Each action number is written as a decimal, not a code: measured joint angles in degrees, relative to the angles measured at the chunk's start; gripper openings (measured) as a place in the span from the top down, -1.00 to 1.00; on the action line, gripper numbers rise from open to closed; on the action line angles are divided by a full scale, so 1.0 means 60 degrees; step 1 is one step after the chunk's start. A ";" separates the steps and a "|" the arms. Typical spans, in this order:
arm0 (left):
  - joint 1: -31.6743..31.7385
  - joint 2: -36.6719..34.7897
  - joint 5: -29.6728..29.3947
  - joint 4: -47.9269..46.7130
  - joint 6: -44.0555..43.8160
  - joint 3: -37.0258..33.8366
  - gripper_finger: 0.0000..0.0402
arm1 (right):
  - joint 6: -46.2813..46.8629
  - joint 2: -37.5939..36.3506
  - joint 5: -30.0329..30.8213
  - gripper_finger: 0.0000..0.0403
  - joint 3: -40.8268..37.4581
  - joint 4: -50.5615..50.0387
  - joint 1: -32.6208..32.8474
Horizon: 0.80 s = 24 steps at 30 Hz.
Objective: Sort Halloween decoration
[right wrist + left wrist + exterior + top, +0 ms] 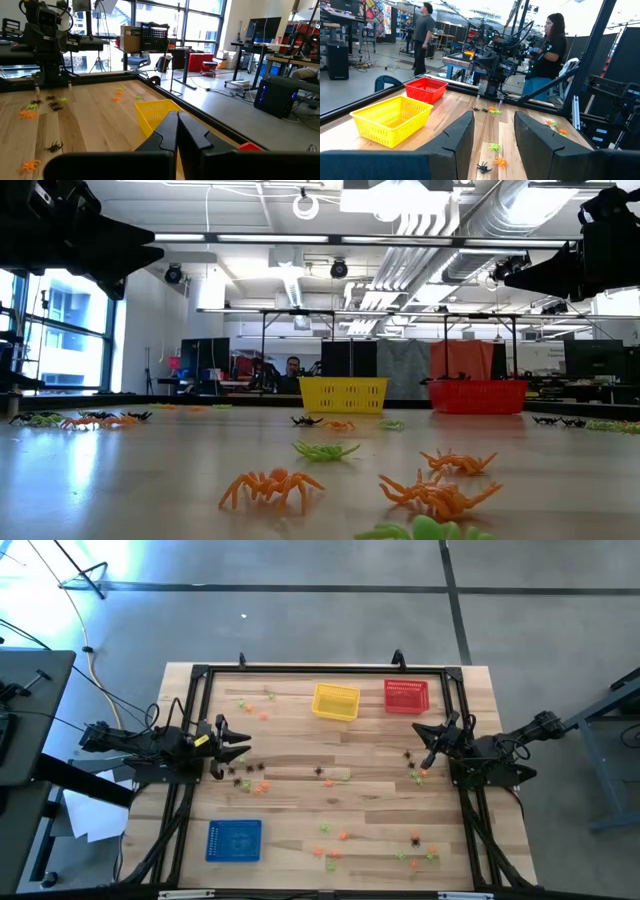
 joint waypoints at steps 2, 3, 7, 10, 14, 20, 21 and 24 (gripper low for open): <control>-0.0002 0.0003 0.0000 0.0002 -0.0002 -0.0001 0.36 | 0.0000 -0.0003 -0.0001 1.00 0.0000 0.0003 -0.0002; -0.0002 0.0000 0.0000 0.0002 -0.0002 0.0002 0.36 | 0.0000 0.0001 -0.0002 1.00 0.0000 0.0003 0.0000; -0.0001 0.0000 0.0000 -0.0001 0.0000 0.0002 0.36 | 0.0000 0.0001 0.0000 1.00 0.0000 0.0003 0.0000; -0.0002 0.0000 0.0000 0.0001 -0.0001 0.0000 0.36 | -0.0205 0.0001 0.0004 1.00 0.0000 0.0003 -0.0003; -0.0002 0.0004 0.0000 0.0002 0.0001 0.0002 0.36 | -0.0293 0.0000 0.0004 1.00 0.0000 0.0003 0.0000; 0.0000 0.0002 0.0000 0.0002 0.0001 0.0002 0.36 | -0.0302 -0.0003 0.0004 1.00 0.0000 0.0031 0.0000; -0.0001 0.0002 0.0000 0.0001 0.0000 0.0001 0.36 | -0.0284 0.0001 0.0004 1.00 -0.0002 0.0032 -0.0002; -0.0002 0.0003 0.0000 0.0002 0.0001 0.0002 0.36 | 0.0259 0.0001 0.0004 1.00 -0.0001 0.0040 0.0000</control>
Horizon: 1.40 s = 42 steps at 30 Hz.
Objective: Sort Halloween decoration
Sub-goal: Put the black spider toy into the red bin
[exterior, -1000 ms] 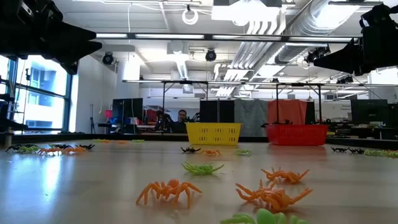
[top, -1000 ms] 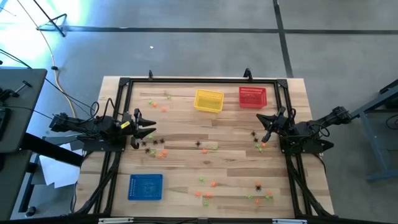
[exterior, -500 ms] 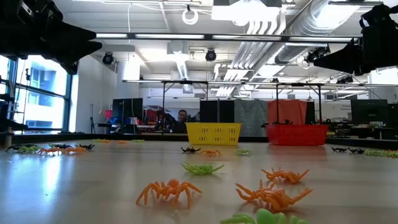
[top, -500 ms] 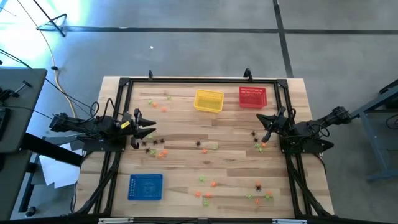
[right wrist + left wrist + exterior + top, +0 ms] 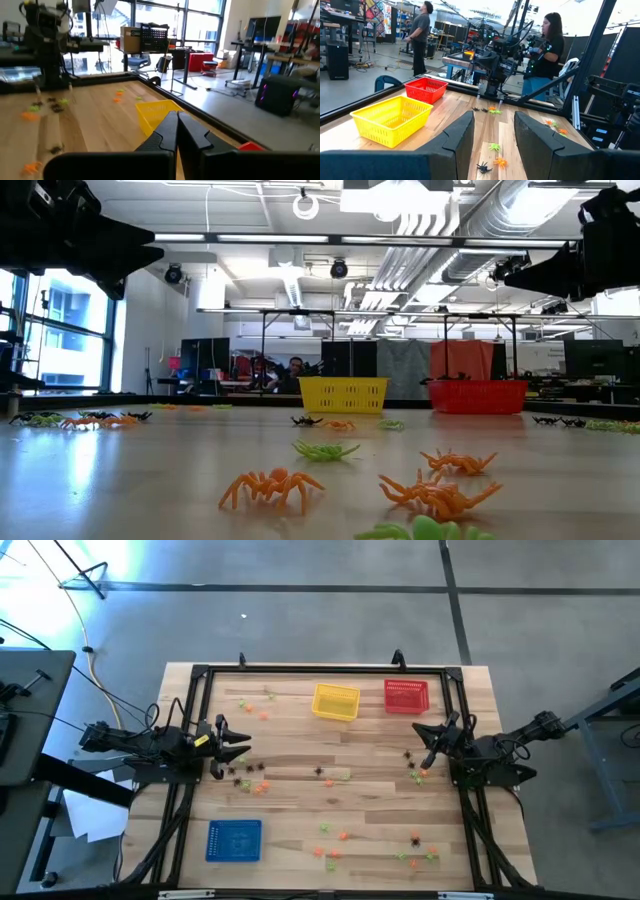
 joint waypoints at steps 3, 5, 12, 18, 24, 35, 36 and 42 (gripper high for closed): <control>0.0004 -0.0002 0.0000 0.0000 -0.0001 0.0000 0.36 | 0.0698 0.0000 0.0022 1.00 -0.0003 0.0083 0.0000; 0.0002 -0.0001 0.0000 -0.0004 0.0000 -0.0002 0.36 | 0.1576 0.0000 0.0015 1.00 0.0001 0.0167 0.0000; 0.0000 0.0000 0.0000 0.0000 0.0000 0.0000 0.36 | 0.3448 -0.0002 -0.0193 1.00 0.0001 0.0236 0.0000; 0.0001 -0.0001 0.0000 -0.0003 -0.0002 -0.0002 0.36 | 0.4411 -0.0004 -0.0253 1.00 0.0033 0.0501 -0.0002; 0.0003 -0.0002 0.0000 -0.0004 -0.0002 -0.0002 0.36 | 0.4200 0.0128 -0.1253 1.00 0.0748 0.0028 -0.0001; 0.0000 -0.0003 0.0000 0.0000 -0.0003 -0.0003 0.36 | 0.8146 0.4168 -0.2137 1.00 0.5831 -0.7280 -0.0007; 0.0000 -0.0001 0.0000 0.0000 -0.0002 0.0000 0.36 | 0.8429 0.4722 -0.2352 1.00 0.6305 -0.7925 -0.0009; 0.0001 -0.0003 0.0000 -0.0004 -0.0001 -0.0004 0.36 | 0.9270 0.7608 -0.4061 1.00 0.8308 -1.1389 -0.0546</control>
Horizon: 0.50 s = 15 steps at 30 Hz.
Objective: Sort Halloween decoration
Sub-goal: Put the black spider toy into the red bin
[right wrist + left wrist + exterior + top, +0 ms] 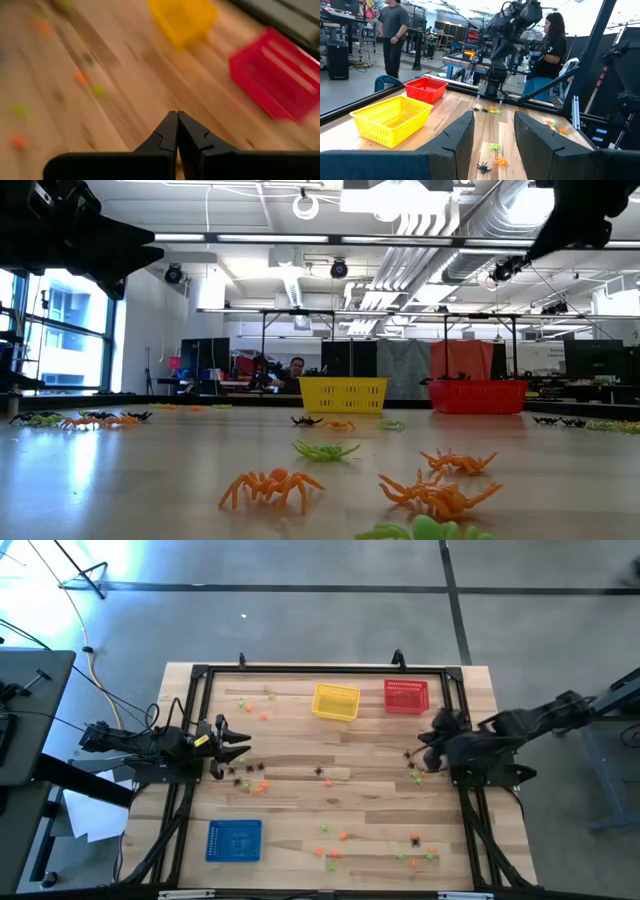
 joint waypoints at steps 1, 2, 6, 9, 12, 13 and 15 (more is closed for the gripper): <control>0.0000 0.0004 0.0000 0.0001 0.0001 0.0003 0.36 | -0.0002 0.0377 -0.0269 1.00 0.0130 -0.0319 -0.0153; 0.0000 0.0002 0.0000 0.0004 -0.0001 0.0004 0.36 | -0.0029 0.0749 -0.0507 1.00 0.0233 -0.0562 -0.0309; 0.0000 0.0001 0.0000 0.0003 0.0001 0.0003 0.36 | -0.0355 0.1836 -0.1172 1.00 0.0297 -0.1028 -0.0924; -0.0001 0.0001 0.0000 0.0004 -0.0002 0.0003 0.36 | -0.0777 0.2371 -0.1759 1.00 0.0304 -0.1053 -0.1372; -0.0001 0.0000 0.0000 0.0002 0.0000 0.0002 0.36 | -0.1113 0.2730 -0.1996 1.00 0.0301 -0.0885 -0.1737; -0.0001 0.0000 0.0000 0.0004 0.0000 0.0001 0.36 | -0.1263 0.2810 -0.2044 1.00 0.0242 -0.0674 -0.1847; -0.0001 0.0001 0.0000 0.0000 -0.0001 0.0003 0.36 | -0.1496 0.2948 -0.2260 1.00 0.0088 -0.0432 -0.2085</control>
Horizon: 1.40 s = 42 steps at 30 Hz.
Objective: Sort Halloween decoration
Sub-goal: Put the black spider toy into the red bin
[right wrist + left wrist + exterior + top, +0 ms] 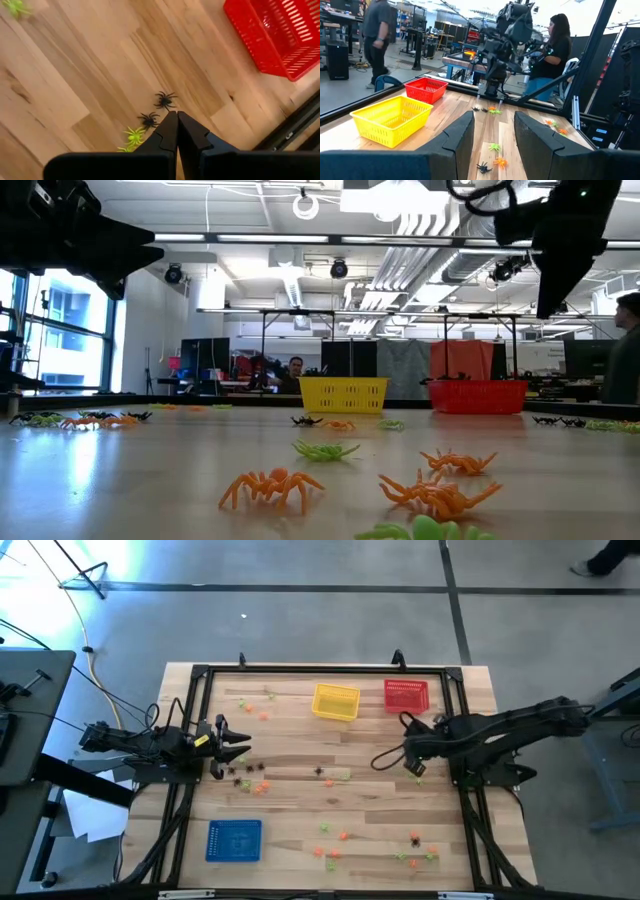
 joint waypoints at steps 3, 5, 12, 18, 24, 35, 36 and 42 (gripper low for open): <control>0.0001 -0.0001 0.0000 0.0004 0.0000 0.0001 0.36 | -0.0246 0.0164 -0.0439 1.00 -0.0303 0.0518 -0.0372; 0.0000 0.0001 0.0000 0.0004 0.0001 0.0001 0.36 | -0.0364 0.0210 -0.0671 1.00 -0.0580 0.0919 -0.0618; 0.0000 -0.0001 0.0000 0.0006 -0.0002 0.0001 0.36 | -0.0610 0.0258 -0.1522 1.00 -0.1755 0.2422 -0.1316; 0.0000 0.0000 -0.0007 0.0007 0.0001 0.0001 0.36 | -0.0687 0.0256 -0.2039 1.00 -0.2140 0.2856 -0.1653; 0.0000 -0.0001 -0.0013 0.0007 0.0001 0.0001 0.36 | -0.0787 0.0256 -0.2057 1.00 -0.2140 0.3151 -0.1686; 0.0000 -0.0001 -0.0040 0.0008 0.0001 -0.0003 0.36 | -0.0845 0.0979 -0.2581 0.93 -0.2144 0.3260 -0.1679; 0.0000 0.0001 -0.0038 0.0005 0.0001 -0.0001 0.36 | -0.0933 0.1121 -0.2630 0.89 -0.2144 0.3254 -0.1679; 0.0000 -0.0001 -0.0039 0.0007 0.0001 0.0000 0.36 | -0.1513 0.1721 -0.2359 0.50 -0.2144 0.3257 -0.1748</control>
